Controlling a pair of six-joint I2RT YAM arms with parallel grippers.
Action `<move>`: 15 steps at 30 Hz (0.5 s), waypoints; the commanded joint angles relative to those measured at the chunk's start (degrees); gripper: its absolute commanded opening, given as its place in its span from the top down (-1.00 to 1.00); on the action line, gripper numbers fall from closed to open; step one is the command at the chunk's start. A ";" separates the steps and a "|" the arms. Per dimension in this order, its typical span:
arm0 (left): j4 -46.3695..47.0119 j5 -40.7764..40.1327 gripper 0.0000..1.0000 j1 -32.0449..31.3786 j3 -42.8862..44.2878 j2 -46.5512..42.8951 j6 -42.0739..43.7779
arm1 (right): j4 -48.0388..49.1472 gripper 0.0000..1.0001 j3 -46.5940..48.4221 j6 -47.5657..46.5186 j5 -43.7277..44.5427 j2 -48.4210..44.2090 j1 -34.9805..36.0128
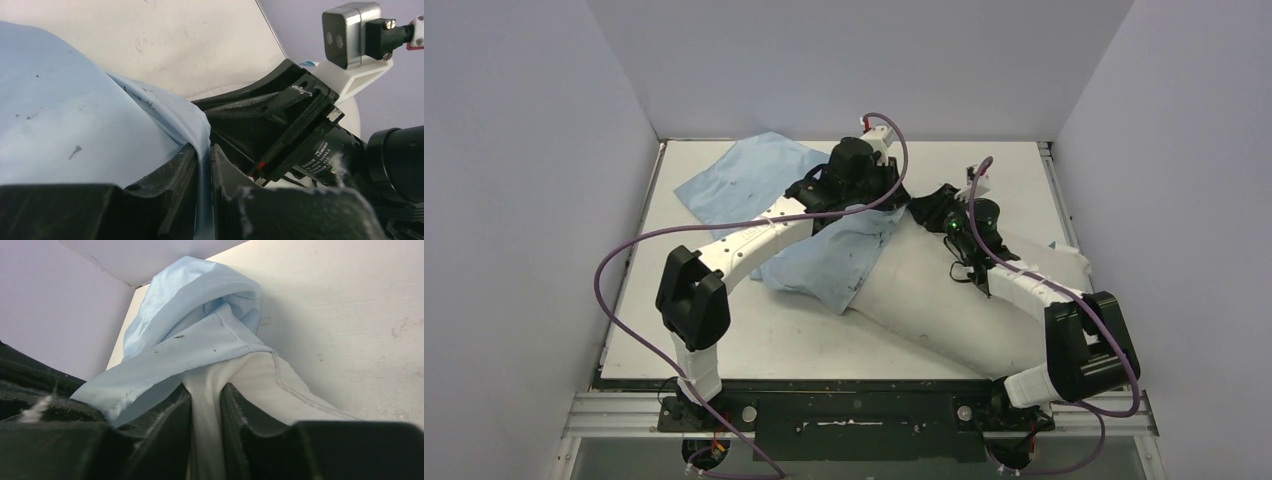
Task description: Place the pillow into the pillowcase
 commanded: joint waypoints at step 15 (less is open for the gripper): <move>-12.81 -3.51 0.01 2.92 -5.16 -13.70 8.06 | -23.23 -0.52 1.08 -18.88 -5.29 -23.53 0.19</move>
